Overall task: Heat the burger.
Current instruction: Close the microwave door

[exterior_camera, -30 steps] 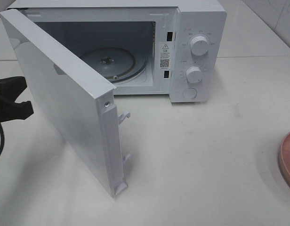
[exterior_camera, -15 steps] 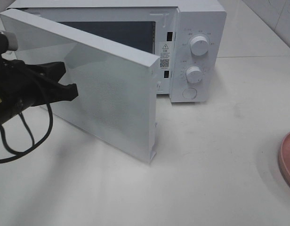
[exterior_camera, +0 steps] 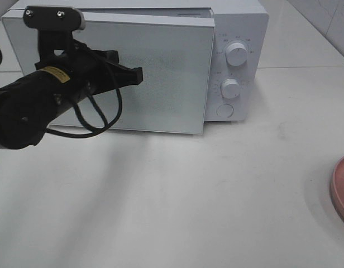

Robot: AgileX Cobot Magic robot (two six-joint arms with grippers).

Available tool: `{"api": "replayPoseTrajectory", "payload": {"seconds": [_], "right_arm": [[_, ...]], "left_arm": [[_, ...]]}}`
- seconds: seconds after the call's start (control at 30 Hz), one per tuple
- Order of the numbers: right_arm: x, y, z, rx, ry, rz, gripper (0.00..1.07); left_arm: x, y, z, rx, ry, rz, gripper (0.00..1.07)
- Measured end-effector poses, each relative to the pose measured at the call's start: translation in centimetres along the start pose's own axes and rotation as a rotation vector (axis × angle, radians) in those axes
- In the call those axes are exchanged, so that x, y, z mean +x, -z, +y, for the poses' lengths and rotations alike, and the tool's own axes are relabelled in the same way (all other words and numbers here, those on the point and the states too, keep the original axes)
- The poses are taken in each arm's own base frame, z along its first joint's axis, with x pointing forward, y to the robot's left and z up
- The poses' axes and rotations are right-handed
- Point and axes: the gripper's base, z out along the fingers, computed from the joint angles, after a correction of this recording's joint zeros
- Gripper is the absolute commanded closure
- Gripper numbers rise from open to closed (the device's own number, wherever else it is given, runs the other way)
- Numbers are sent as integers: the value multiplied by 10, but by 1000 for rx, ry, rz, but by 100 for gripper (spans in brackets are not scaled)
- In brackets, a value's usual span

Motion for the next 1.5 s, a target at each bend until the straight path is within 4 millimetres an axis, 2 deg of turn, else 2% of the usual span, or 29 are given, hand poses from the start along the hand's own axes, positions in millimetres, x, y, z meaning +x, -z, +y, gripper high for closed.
{"api": "replayPoseTrajectory", "payload": {"seconds": [0.27,0.67,0.93,1.17,1.4,1.5], "right_arm": [[0,0,0,0,0,0,31],[0,0,0,0,0,-1,31],[0,0,0,0,0,-1,31],[0,0,0,0,0,-1,31],[0,0,0,0,0,-1,31],[0,0,0,0,0,-1,31]], "left_arm": [[-5,-27,-14,-26,8,19,107],[-5,-47,-30,2,-35,88,107],[-4,-53,-36,19,-55,104,107],[-6,-59,-25,26,-53,164,107],[-13,-54,-26,40,-51,174,107],[-19,-47,-24,36,-45,164,107]]}}
